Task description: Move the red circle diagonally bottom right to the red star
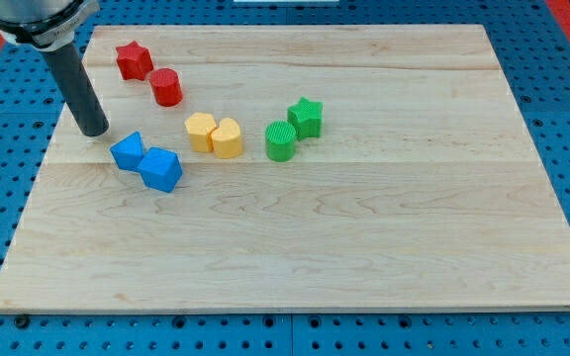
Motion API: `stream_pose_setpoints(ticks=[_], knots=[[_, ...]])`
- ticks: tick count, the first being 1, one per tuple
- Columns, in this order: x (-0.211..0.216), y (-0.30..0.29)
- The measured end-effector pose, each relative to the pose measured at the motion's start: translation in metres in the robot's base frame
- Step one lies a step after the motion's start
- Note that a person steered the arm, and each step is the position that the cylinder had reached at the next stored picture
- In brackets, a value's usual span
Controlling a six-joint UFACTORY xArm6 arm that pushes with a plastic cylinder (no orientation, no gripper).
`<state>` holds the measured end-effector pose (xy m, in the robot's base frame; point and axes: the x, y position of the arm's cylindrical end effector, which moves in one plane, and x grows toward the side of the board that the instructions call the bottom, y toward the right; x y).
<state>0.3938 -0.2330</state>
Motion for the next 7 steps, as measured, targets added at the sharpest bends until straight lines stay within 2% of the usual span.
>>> stream_pose_setpoints(ticks=[2,3,4,5,6,7], knots=[[-0.006,0.006],[-0.044,0.051],[-0.061,0.087],[-0.061,0.087],[-0.064,0.166],[-0.068,0.182]])
